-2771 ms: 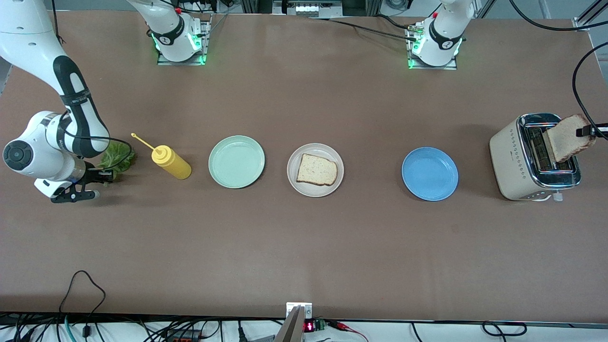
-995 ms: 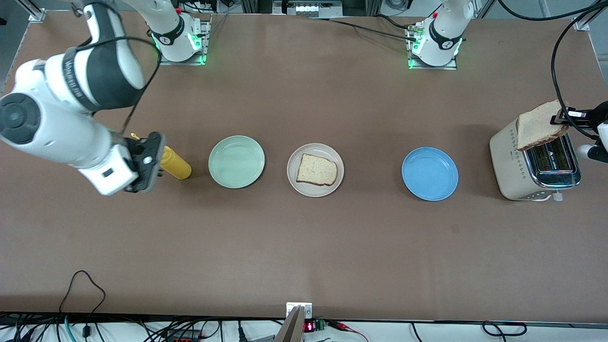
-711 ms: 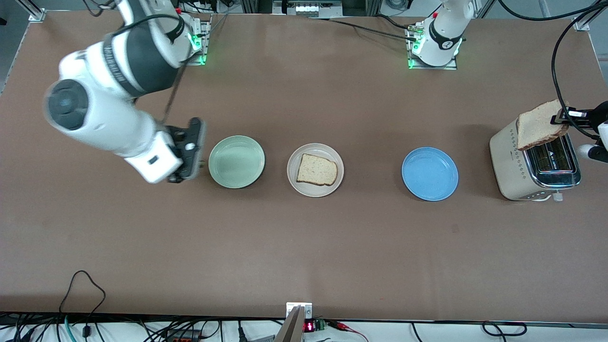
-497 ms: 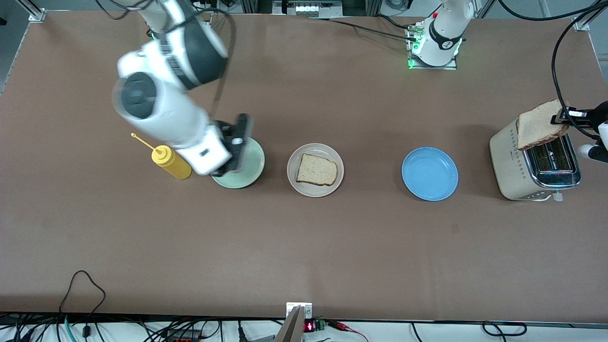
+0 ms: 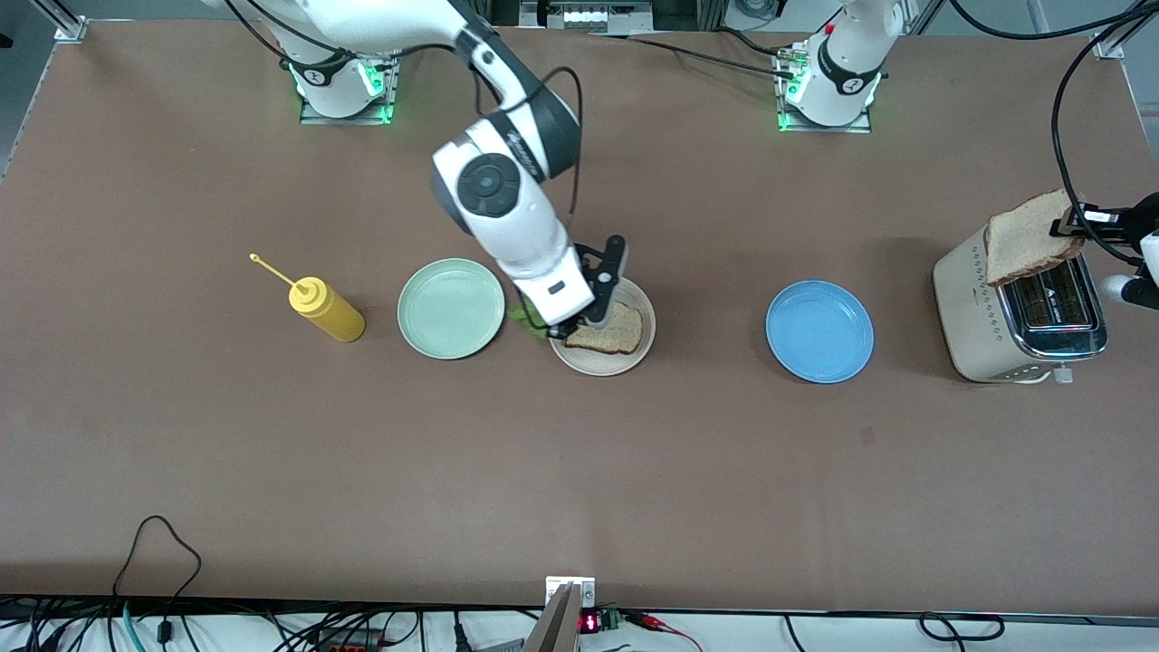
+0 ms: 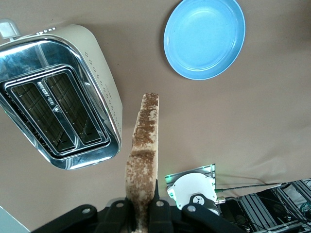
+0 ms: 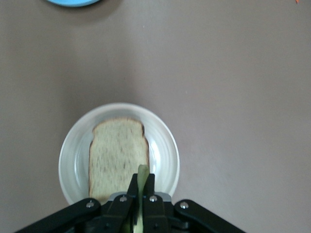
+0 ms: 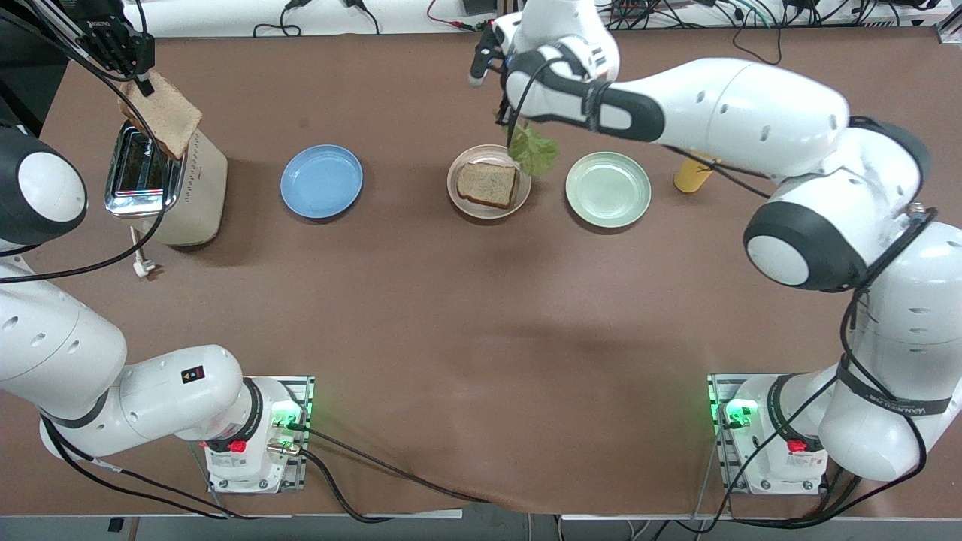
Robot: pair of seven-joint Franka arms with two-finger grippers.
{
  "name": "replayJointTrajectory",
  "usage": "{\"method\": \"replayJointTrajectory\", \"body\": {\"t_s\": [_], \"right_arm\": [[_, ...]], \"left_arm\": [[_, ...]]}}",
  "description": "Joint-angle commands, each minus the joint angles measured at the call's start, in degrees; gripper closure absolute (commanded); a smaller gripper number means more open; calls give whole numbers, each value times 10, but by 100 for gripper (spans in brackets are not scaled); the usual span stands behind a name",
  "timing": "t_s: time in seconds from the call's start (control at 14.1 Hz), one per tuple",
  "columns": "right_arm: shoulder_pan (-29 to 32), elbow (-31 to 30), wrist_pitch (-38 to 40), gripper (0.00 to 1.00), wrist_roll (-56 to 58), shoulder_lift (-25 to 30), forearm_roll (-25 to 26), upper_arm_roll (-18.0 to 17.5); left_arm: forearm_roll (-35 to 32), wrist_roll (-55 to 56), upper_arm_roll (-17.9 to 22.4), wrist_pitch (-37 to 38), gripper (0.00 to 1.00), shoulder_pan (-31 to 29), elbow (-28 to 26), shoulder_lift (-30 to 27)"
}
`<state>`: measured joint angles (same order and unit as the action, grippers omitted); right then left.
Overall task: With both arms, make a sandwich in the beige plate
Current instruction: 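Carry the lettuce with the right gripper onto the bread, then open the right gripper to release the lettuce and lift away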
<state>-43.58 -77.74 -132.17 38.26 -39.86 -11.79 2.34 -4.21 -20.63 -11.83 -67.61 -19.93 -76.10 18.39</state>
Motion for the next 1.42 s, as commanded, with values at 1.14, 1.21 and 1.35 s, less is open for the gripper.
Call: {"method": "replayJointTrajectory", "body": {"t_s": [1.14,1.21,1.35], "right_arm": [[-22,30,112,0,-107,45,-8,70],[-9,30,137,0,-122,64,-7,75],[11,30,182,0,-151,90,-7,90]], "left_arm": [[-8,0,-4,11,99,7,8,-2],[-8,0,-4,11,99,8,8,-2],[-15,1,-5,11,99,8,6,-2]]}}
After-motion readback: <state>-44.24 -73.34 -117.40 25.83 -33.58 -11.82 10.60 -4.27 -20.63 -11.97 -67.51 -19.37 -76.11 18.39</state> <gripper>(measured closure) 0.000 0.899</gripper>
